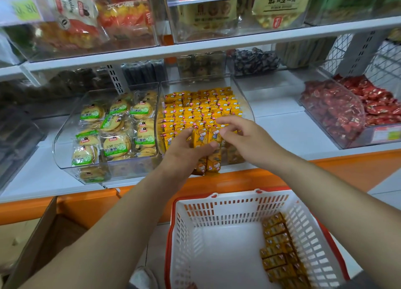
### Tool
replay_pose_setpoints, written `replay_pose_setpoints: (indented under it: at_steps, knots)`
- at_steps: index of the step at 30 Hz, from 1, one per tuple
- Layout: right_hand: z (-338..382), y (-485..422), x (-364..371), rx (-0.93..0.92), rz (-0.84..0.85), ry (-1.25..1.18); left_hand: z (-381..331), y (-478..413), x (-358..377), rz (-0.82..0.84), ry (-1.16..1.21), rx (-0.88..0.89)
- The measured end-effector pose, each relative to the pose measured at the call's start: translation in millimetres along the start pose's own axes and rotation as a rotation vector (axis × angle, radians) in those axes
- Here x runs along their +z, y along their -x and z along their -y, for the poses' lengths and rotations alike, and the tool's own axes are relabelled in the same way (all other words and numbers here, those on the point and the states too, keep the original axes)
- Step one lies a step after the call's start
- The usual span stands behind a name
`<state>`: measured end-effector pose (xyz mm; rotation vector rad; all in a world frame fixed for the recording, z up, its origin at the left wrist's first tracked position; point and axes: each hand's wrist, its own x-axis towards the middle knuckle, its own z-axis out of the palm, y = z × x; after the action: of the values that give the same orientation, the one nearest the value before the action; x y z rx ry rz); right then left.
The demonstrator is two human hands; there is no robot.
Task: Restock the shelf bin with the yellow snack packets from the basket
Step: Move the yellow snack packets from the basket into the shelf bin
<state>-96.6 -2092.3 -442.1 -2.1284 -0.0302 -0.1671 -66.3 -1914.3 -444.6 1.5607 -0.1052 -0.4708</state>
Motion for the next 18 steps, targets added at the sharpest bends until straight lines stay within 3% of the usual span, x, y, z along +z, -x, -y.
replay_pose_setpoints:
  at_steps: [9, 13, 16, 18]
  knots:
    - [-0.3, -4.2, -10.7, 0.082, 0.051, -0.248, -0.8, 3.8, -0.1, 0.129, -0.014, 0.092]
    - [2.8, -12.1, -21.5, 0.038, -0.122, -0.374, -1.5, -1.2, -10.4, 0.047, -0.055, 0.127]
    - [-0.5, -21.7, -29.4, -0.031, -0.313, -0.235, -1.7, -4.1, -19.5, -0.048, -0.089, 0.123]
    - [-4.7, -27.5, -28.0, -0.069, -0.311, -0.055, -1.5, -5.0, -23.4, -0.083, -0.073, 0.097]
